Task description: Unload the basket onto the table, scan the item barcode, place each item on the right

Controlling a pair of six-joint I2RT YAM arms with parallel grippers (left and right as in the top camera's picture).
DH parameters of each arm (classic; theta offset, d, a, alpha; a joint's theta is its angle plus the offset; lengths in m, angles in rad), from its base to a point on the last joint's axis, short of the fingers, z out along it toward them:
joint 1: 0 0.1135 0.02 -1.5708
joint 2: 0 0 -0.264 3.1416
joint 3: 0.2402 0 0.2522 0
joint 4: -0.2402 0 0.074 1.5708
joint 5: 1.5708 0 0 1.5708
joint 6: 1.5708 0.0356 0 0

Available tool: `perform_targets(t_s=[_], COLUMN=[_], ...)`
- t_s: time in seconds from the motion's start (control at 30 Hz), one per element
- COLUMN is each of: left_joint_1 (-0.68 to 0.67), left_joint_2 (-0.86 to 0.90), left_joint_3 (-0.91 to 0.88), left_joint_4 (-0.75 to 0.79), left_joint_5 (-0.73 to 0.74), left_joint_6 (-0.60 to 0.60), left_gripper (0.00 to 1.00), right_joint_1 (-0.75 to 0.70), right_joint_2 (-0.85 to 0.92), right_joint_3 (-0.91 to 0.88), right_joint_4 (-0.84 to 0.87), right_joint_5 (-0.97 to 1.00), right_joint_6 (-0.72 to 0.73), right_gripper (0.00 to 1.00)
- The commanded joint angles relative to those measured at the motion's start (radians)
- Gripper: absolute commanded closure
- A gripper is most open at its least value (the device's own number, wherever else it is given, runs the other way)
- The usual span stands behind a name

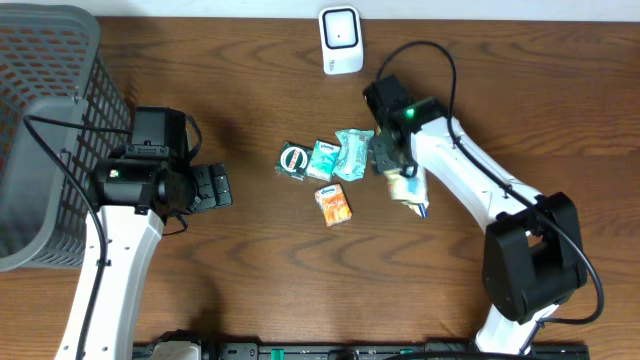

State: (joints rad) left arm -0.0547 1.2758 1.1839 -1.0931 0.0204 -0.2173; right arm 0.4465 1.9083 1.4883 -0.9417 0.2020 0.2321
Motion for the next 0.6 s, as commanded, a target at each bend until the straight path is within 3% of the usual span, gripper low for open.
perform_targets(t_s=[0.0,0.3,0.33,0.47,0.57], left_joint_1=[-0.004,-0.004,-0.004,-0.004,-0.004], left_joint_2=[0.003,0.003,0.003,0.003,0.003], left_joint_3=[-0.005,-0.005,-0.005,-0.005,-0.005], left_joint_4=[-0.002,-0.002,-0.002,-0.002,-0.002], left_joint_5=[-0.005,-0.005,-0.005,-0.005,-0.005], left_joint_6=[-0.013,-0.013,-0.013,-0.013,-0.013], left_gripper=[0.02,0.02,0.02,0.02,0.02], right_joint_1=[-0.012,-0.122,-0.142,-0.195,-0.206], right_joint_2=[-0.012,-0.008,-0.008,-0.008,-0.008], right_joint_3=[0.111,0.182,0.177,0.149,0.117], right_joint_4=[-0.05,-0.158,-0.158,-0.135,-0.102], right_joint_5=[-0.073,-0.08,-0.102,-0.262,-0.365], right_joint_6=[0.0,-0.019,-0.019,-0.021,-0.021], right_gripper=[0.01,0.01,0.05,0.51,0.78])
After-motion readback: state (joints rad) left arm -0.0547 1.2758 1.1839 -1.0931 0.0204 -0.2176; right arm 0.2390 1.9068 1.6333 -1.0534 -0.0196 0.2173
